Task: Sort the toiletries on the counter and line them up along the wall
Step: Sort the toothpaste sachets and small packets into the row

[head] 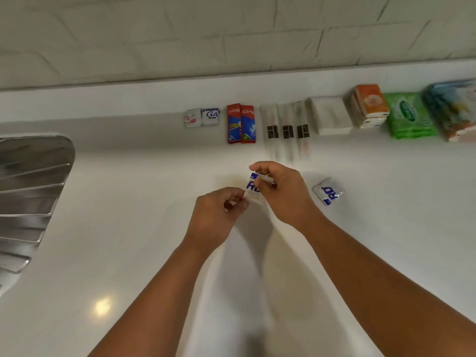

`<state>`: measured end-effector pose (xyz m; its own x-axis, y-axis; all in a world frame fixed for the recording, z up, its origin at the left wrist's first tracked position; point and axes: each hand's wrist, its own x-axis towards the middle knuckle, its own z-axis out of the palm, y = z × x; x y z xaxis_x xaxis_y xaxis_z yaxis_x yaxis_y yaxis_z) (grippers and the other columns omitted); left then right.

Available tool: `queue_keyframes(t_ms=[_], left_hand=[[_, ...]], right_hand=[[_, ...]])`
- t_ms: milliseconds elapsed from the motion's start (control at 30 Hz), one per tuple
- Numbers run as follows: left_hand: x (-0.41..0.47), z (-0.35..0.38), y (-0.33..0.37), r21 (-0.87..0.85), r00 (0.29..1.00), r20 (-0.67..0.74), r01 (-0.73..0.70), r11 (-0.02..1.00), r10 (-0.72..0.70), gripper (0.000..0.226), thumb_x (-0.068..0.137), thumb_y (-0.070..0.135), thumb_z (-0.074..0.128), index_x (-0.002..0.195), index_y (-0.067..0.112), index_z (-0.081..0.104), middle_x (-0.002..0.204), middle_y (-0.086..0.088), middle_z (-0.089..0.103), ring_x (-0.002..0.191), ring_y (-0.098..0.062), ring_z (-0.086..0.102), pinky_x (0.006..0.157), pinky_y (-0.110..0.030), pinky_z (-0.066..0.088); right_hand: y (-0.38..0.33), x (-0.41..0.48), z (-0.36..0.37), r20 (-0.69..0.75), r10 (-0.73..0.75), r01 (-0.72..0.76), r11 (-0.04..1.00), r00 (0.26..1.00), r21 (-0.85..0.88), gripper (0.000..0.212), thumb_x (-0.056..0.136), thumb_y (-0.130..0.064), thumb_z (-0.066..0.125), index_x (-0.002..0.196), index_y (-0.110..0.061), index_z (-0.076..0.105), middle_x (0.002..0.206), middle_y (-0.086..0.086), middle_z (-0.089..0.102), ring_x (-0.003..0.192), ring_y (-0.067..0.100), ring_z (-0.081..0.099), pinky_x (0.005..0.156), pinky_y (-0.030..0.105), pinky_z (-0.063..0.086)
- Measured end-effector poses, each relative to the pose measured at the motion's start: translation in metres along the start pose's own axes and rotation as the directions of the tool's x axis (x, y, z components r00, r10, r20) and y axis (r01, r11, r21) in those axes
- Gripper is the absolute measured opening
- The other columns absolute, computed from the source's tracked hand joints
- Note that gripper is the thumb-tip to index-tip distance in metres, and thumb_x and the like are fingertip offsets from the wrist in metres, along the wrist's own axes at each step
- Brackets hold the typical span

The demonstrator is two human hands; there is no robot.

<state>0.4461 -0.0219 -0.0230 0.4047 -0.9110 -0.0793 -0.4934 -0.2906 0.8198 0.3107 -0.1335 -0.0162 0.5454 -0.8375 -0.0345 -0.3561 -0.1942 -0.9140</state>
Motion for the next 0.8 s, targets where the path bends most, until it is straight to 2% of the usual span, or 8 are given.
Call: queue_keyframes(t_ms=[67, 200, 333, 433, 500, 600, 700, 800], left_hand=[[0.010, -0.019, -0.012, 0.002, 1.000, -0.006, 0.004, 1.000, -0.004, 0.012, 0.091, 0.022, 0.072, 0.100, 0.031, 0.075, 0.080, 0.030, 0.067, 0.077, 0.006, 0.060, 0.068, -0.006, 0.044], [0.035, -0.047, -0.033, 0.023, 0.999, -0.033, 0.007, 1.000, -0.006, 0.013, 0.093, 0.027, 0.069, 0.103, 0.022, 0.077, 0.089, 0.016, 0.070, 0.076, 0.013, 0.061, 0.065, -0.001, 0.040], [0.065, -0.069, -0.052, -0.093, 0.996, -0.043, 0.077, 0.993, -0.081, 0.008, 0.092, 0.023, 0.071, 0.095, 0.021, 0.077, 0.088, 0.007, 0.076, 0.076, 0.002, 0.066, 0.068, -0.004, 0.043], [0.090, -0.083, -0.061, -0.171, 0.991, -0.053, 0.114, 0.979, -0.125, 0.006, 0.091, 0.020, 0.072, 0.090, 0.022, 0.077, 0.086, 0.009, 0.077, 0.078, 0.001, 0.069, 0.074, -0.008, 0.048], [0.114, -0.092, -0.070, -0.205, 0.982, -0.099, 0.135, 0.969, -0.158, 0.010, 0.091, 0.019, 0.071, 0.086, 0.025, 0.077, 0.079, 0.011, 0.075, 0.066, 0.003, 0.065, 0.069, -0.014, 0.048], [0.157, -0.103, -0.085, -0.280, 0.951, -0.197, 0.177, 0.943, -0.237, 0.009, 0.088, 0.018, 0.070, 0.087, 0.021, 0.078, 0.068, 0.010, 0.069, 0.050, 0.001, 0.052, 0.061, -0.022, 0.040], [0.193, -0.108, -0.094, -0.317, 0.918, -0.271, 0.200, 0.927, -0.291, 0.012, 0.087, 0.022, 0.073, 0.093, 0.015, 0.080, 0.075, 0.001, 0.073, 0.055, -0.004, 0.057, 0.064, -0.025, 0.046], [0.220, -0.106, -0.101, -0.288, 0.901, -0.308, 0.219, 0.932, -0.306, 0.016, 0.082, 0.027, 0.077, 0.092, 0.014, 0.081, 0.077, -0.002, 0.075, 0.063, -0.012, 0.067, 0.067, -0.030, 0.058]], right_hand=[[-0.006, 0.014, 0.019, 0.015, 0.004, -0.004, 1.000, 1.000, -0.008, 0.030, 0.093, -0.004, 0.058, 0.113, -0.025, 0.066, 0.113, -0.010, 0.066, 0.099, 0.005, 0.064, 0.083, 0.013, 0.054], [-0.018, 0.043, 0.051, -0.004, 0.008, -0.008, 1.000, 1.000, 0.024, 0.029, 0.092, -0.004, 0.061, 0.113, -0.023, 0.066, 0.107, -0.011, 0.066, 0.098, 0.004, 0.065, 0.086, 0.021, 0.056], [-0.030, 0.070, 0.076, -0.035, -0.029, 0.030, 0.999, 0.999, 0.012, 0.027, 0.091, -0.004, 0.062, 0.111, -0.022, 0.066, 0.096, -0.020, 0.061, 0.089, -0.013, 0.058, 0.078, 0.009, 0.052], [-0.035, 0.094, 0.087, -0.062, -0.061, 0.058, 0.997, 0.996, -0.056, 0.024, 0.091, -0.008, 0.060, 0.112, -0.017, 0.065, 0.087, -0.018, 0.060, 0.077, -0.013, 0.058, 0.067, 0.003, 0.045], [-0.037, 0.113, 0.094, -0.122, -0.080, 0.065, 0.990, 0.989, -0.121, 0.023, 0.090, -0.013, 0.062, 0.113, -0.014, 0.064, 0.082, -0.018, 0.060, 0.071, -0.010, 0.058, 0.066, 0.004, 0.044], [-0.040, 0.141, 0.096, -0.201, -0.122, 0.071, 0.967, 0.972, -0.244, 0.031, 0.088, -0.022, 0.068, 0.118, -0.016, 0.063, 0.106, -0.008, 0.067, 0.090, 0.001, 0.062, 0.083, 0.014, 0.049], [-0.042, 0.167, 0.101, -0.132, -0.177, 0.091, 0.867, 0.975, -0.490, 0.046, 0.087, -0.026, 0.070, 0.130, -0.015, 0.057, 0.132, 0.001, 0.058, 0.123, 0.015, 0.052, 0.103, 0.021, 0.039], [-0.042, 0.190, 0.112, -0.056, -0.208, 0.132, 0.786, 0.977, -0.605, 0.053, 0.085, -0.026, 0.073, 0.132, -0.012, 0.055, 0.136, 0.004, 0.053, 0.125, 0.019, 0.050, 0.106, 0.026, 0.040]])
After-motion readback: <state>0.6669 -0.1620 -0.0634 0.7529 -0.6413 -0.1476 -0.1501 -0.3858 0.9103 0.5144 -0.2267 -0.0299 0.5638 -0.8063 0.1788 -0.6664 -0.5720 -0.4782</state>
